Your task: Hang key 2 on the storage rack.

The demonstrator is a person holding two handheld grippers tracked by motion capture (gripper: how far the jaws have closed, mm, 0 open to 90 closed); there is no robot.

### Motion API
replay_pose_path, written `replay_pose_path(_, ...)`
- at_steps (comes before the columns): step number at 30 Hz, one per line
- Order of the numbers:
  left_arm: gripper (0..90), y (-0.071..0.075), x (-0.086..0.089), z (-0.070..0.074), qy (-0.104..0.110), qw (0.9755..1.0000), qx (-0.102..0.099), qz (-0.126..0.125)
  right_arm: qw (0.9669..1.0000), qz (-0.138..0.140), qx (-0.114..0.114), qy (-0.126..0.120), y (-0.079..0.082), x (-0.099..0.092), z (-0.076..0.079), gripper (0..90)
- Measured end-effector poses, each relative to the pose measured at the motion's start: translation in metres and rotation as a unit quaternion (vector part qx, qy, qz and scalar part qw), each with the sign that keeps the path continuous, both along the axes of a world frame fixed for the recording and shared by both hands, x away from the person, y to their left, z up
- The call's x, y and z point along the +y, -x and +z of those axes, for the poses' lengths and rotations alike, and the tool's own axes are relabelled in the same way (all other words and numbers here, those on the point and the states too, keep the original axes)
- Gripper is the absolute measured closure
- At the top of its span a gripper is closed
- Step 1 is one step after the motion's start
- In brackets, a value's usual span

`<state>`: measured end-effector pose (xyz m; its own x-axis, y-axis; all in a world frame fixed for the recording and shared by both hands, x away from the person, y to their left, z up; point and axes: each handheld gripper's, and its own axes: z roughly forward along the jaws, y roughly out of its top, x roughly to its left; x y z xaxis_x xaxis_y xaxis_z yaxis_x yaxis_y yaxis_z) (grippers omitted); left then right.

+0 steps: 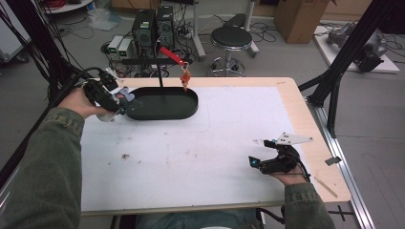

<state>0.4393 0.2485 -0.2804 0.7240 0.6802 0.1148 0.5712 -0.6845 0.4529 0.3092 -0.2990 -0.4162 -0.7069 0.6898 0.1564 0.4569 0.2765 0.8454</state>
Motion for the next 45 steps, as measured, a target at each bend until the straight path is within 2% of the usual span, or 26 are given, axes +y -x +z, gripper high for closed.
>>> replay_pose_path(8, 43.6, -0.012, -0.001, 0.021, 0.003, 0.9999, -0.013, 0.005, 1.0000, -0.004, 0.001, -0.002, 0.000, 0.000, 0.000, 0.5)
replay_pose_path(9, 43.6, -0.013, -0.002, 0.024, -0.004, 0.9998, -0.021, 0.003, 1.0000, -0.004, 0.001, -0.002, 0.000, 0.000, 0.000, 0.5)
replay_pose_path(14, 43.6, -0.018, -0.004, 0.031, -0.007, 0.9996, -0.026, 0.008, 1.0000, -0.001, 0.002, 0.000, -0.002, 0.000, -0.002, 0.5)
replay_pose_path(20, 43.6, -0.026, -0.004, 0.036, 0.004, 0.9994, -0.029, 0.019, 1.0000, -0.002, -0.001, 0.000, 0.000, 0.000, -0.001, 0.5)
replay_pose_path(22, 43.6, -0.029, -0.006, 0.038, 0.003, 0.9993, -0.032, 0.018, 1.0000, -0.002, 0.001, 0.001, 0.000, 0.000, -0.001, 0.5)
replay_pose_path(24, 43.6, -0.033, -0.011, 0.041, -0.011, 0.9994, -0.031, 0.012, 1.0000, -0.003, 0.003, 0.001, 0.000, 0.000, -0.002, 0.5)
replay_pose_path(28, 43.6, -0.042, -0.020, 0.050, -0.001, 0.9991, -0.041, 0.008, 1.0000, -0.003, 0.005, 0.001, -0.001, 0.000, -0.002, 0.5)
replay_pose_path(30, 43.6, -0.047, -0.026, 0.054, -0.005, 0.9991, -0.042, 0.004, 1.0000, -0.002, 0.004, 0.003, -0.002, 0.000, -0.002, 0.5)
replay_pose_path(36, 43.5, -0.059, -0.039, 0.057, -0.019, 0.9989, -0.043, -0.003, 1.0000, -0.002, 0.005, 0.003, -0.001, -0.001, -0.003, 0.5)
replay_pose_path(38, 43.5, -0.063, -0.041, 0.058, -0.021, 0.9988, -0.044, 0.003, 1.0000, -0.004, 0.001, 0.003, -0.001, -0.002, -0.003, 0.5)
replay_pose_path(41, 42.9, -0.068, -0.042, 0.060, -0.014, 0.9986, -0.048, 0.015, 0.9999, -0.006, 0.008, 0.002, 0.000, -0.002, -0.003, 0.5)
replay_pose_path(45, 42.9, -0.075, -0.039, 0.060, -0.007, 0.9985, -0.050, 0.022, 1.0000, -0.007, 0.005, 0.004, 0.001, -0.003, -0.003, 0.5)
